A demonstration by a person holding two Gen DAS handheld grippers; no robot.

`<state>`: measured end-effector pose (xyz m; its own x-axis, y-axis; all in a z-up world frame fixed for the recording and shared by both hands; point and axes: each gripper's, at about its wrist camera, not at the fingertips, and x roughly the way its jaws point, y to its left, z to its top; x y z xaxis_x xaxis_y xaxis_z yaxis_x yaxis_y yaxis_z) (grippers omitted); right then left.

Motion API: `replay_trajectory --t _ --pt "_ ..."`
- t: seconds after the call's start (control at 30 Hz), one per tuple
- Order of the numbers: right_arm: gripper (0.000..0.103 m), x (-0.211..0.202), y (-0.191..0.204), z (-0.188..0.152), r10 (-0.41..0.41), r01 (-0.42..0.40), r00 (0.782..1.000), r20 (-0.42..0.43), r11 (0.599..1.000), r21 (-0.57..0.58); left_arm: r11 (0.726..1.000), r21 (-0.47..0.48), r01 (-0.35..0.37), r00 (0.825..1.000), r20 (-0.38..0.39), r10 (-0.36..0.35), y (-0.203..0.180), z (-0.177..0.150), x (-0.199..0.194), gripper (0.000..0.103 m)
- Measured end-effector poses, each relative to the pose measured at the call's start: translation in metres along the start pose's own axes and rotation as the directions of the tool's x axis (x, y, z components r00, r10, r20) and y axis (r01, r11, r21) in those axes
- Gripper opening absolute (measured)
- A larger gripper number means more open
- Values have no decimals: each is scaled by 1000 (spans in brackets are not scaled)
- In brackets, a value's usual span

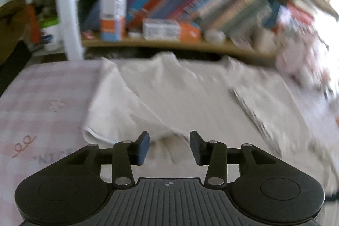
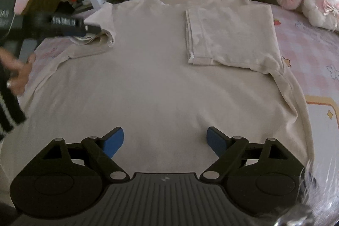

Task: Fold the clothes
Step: 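Grasp the shirt side with the left gripper and fold it over the body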

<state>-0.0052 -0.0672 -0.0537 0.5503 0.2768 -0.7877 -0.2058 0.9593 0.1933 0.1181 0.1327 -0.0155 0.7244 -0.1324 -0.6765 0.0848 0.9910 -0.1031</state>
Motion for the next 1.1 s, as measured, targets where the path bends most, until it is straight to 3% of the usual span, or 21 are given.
replay_trajectory --t 0.03,0.1,0.2,0.23,0.3,0.47,0.53,0.57,0.63,0.73,0.83,0.93,0.97,1.0,1.07,1.1 --pt "87 0 0 0 2 -2 1000 -1 1000 -9 1000 -13 -11 1000 7 11 2 6 3 47" --pt "88 1 1 -1 6 -6 1000 -4 1000 -29 993 -54 -102 994 19 104 5 11 6 47" --pt "88 0 -1 -2 13 -13 1000 -8 999 -44 958 -123 -260 964 28 265 9 17 8 47" --pt "88 -1 -2 -3 14 -14 1000 -8 999 -45 950 -131 -284 957 25 289 12 17 9 49" --pt "88 -1 -3 -4 17 -17 1000 -5 999 -46 946 -128 -297 953 15 301 18 15 12 52" --pt "91 0 -2 -4 24 -24 1000 -3 998 -52 939 -121 -321 947 -19 321 33 10 22 49" --pt "92 0 -3 -3 26 -26 1000 -1 998 -53 936 -139 -322 947 -58 317 38 9 30 24" --pt "92 0 -3 -4 28 -28 1000 0 998 -54 935 -151 -321 947 -69 314 40 9 31 6" --pt "92 -1 -3 -4 32 -32 999 3 998 -56 936 -169 -309 951 -57 303 38 12 28 3" --pt "92 -1 -5 -6 41 -40 999 12 998 -57 951 -167 -260 962 36 269 20 28 13 2" --pt "92 -2 -4 -7 43 -42 999 14 997 -60 989 -100 -107 987 107 118 -18 62 30 4" --pt "92 -2 -4 -7 40 -39 999 11 997 -65 998 -19 57 996 64 -56 -53 88 67 19" --pt "92 -2 -3 -7 39 -39 999 10 997 -66 997 -3 77 997 25 -77 -62 93 78 30" --pt "92 -2 -3 -7 39 -38 999 9 997 -68 998 3 67 998 3 -67 -68 94 80 33" --pt "92 -3 -3 -7 37 -36 999 8 997 -71 999 18 48 999 11 -48 -73 88 72 36" --pt "92 -3 -3 -7 39 -38 999 8 997 -70 998 33 55 998 30 -56 -72 81 62 47"
